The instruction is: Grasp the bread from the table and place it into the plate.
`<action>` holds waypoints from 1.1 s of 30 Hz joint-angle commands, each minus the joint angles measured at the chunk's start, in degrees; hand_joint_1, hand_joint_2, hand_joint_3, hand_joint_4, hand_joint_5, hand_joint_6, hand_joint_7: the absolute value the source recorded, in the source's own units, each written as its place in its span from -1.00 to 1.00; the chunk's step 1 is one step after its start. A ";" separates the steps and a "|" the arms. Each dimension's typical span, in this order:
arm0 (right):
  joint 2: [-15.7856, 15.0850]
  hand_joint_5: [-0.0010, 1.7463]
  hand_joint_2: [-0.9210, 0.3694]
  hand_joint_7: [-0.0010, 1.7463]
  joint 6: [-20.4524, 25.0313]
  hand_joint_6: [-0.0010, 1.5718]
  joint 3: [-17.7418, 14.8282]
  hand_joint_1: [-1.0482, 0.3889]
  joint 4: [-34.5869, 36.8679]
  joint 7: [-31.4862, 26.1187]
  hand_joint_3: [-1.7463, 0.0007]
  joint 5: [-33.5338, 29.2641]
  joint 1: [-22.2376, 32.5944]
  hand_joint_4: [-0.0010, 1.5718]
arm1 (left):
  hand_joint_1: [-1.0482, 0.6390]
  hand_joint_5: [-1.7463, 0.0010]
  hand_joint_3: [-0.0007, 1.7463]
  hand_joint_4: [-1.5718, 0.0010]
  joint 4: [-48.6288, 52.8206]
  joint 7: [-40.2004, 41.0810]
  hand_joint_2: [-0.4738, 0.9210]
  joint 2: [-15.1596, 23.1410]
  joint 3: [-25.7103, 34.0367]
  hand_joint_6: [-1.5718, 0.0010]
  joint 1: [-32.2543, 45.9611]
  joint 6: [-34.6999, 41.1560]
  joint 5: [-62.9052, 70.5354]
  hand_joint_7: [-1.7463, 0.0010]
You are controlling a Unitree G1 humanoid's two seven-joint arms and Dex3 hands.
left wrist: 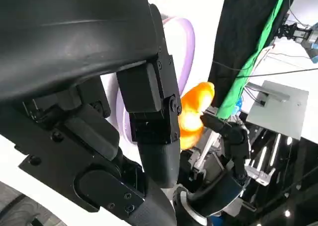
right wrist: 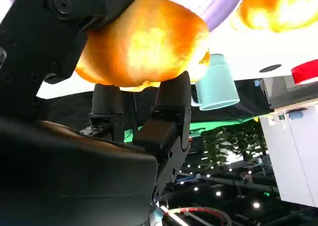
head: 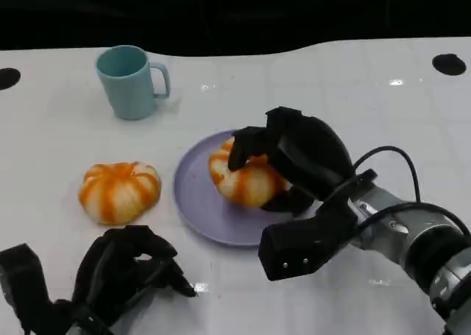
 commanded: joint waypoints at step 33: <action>-7.59 -0.67 -1.00 -0.98 5.41 -0.65 -4.42 -0.56 -17.77 23.19 0.66 5.98 5.86 -0.80 | -1.00 0.32 -1.00 -1.00 -2.04 -0.42 0.55 0.73 -0.20 -1.00 1.40 0.12 0.07 0.59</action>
